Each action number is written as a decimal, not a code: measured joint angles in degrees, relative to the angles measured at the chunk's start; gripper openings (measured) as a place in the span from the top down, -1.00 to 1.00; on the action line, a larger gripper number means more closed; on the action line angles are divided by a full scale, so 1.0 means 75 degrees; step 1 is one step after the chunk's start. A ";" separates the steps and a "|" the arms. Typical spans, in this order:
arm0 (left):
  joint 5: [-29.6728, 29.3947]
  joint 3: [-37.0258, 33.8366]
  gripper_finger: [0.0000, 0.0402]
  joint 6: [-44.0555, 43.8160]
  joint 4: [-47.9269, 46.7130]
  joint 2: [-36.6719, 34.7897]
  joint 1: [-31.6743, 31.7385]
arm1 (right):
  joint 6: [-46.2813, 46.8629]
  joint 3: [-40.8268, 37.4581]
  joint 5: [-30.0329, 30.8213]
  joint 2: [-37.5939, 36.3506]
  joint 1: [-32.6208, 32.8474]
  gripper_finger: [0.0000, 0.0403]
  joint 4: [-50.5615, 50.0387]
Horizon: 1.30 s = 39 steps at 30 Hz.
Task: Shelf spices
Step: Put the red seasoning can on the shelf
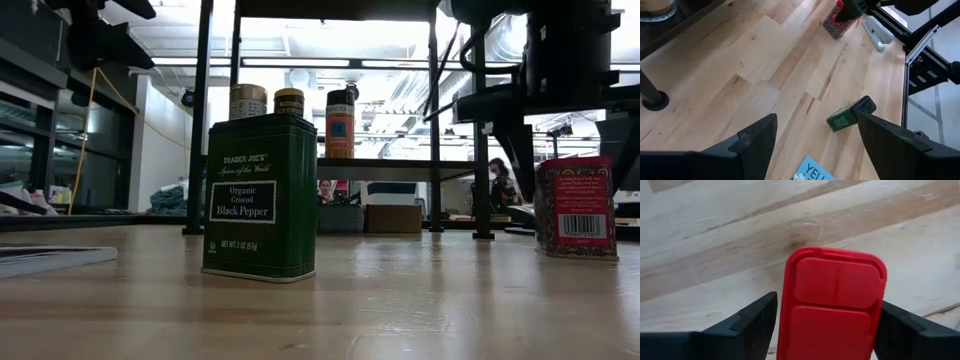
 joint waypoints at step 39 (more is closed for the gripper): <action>-0.0492 0.0000 -0.37 -0.0254 0.0006 -0.0001 0.0004 | -0.7755 0.3596 0.3041 -0.0006 -0.3676 0.00 -0.0176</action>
